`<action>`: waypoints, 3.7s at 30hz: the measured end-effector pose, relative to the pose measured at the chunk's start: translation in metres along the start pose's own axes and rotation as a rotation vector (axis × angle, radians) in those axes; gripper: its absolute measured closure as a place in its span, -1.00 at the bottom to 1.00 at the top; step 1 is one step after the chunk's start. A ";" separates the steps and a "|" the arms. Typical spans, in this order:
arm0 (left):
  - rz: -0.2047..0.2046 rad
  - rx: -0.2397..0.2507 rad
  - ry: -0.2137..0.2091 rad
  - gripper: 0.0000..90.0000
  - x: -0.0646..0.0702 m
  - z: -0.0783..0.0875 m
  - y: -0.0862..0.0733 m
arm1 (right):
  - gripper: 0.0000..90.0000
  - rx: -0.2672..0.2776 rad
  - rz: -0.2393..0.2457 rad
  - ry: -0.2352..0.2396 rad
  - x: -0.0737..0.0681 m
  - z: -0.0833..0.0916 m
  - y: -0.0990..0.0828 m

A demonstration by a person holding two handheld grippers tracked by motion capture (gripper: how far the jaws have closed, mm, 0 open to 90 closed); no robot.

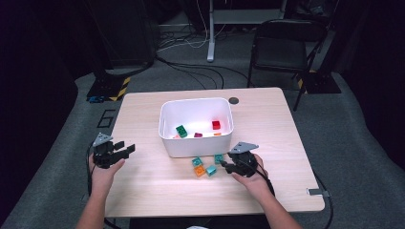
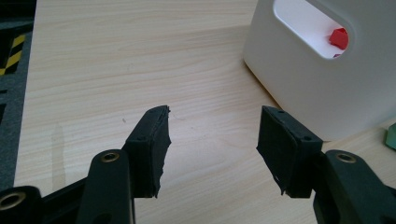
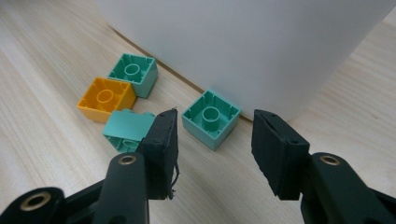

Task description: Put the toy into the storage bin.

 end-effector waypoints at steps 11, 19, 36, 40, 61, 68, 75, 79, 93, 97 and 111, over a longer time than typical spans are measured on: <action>-0.001 -0.001 0.002 -0.04 0.000 -0.001 -0.001 | 0.10 -0.028 -0.036 0.005 -0.003 -0.020 -0.001; -0.002 -0.003 0.004 -0.04 0.000 -0.001 -0.001 | 0.25 0.008 -0.025 -0.004 -0.006 -0.021 0.002; -0.002 -0.003 0.005 -0.04 -0.001 0.000 -0.002 | 0.48 -0.065 0.006 0.019 -0.013 -0.028 0.002; -0.002 -0.003 0.004 -0.04 0.000 0.001 -0.002 | 0.48 -0.068 -0.004 0.038 -0.018 -0.022 0.001; -0.006 -0.009 0.005 -0.04 0.000 -0.001 -0.002 | 0.10 -0.110 0.018 0.015 -0.002 -0.036 -0.009; -0.001 -0.003 0.004 -0.04 0.000 -0.001 -0.002 | 0.29 -0.105 0.001 0.030 -0.001 -0.035 -0.008; -0.001 -0.003 0.004 -0.04 0.000 0.001 -0.002 | 0.30 -0.076 -0.006 0.036 -0.003 -0.020 0.003; 0.001 -0.003 0.004 -0.04 0.000 0.001 -0.002 | 0.29 -0.069 0.010 0.048 -0.005 -0.010 0.010; 0.004 -0.002 0.002 -0.04 0.000 0.002 -0.002 | 0.30 -0.046 0.044 0.108 -0.006 0.023 0.045; 0.004 -0.003 0.001 -0.04 0.000 0.002 -0.002 | 0.30 -0.039 0.048 0.121 -0.005 0.030 0.053; 0.007 0.007 0.003 -0.04 -0.001 0.002 -0.002 | 0.30 -0.001 0.058 0.173 -0.001 0.054 0.084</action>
Point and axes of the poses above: each handheld gripper's, and its own axes: z roughly backward along the jaws, y roughly out of its top, x roughly to its right, the point moved 2 cm from there along -z, roughly forward along the jaws, and after that the axes turned 13 degrees about z, right-handed, at the moved point
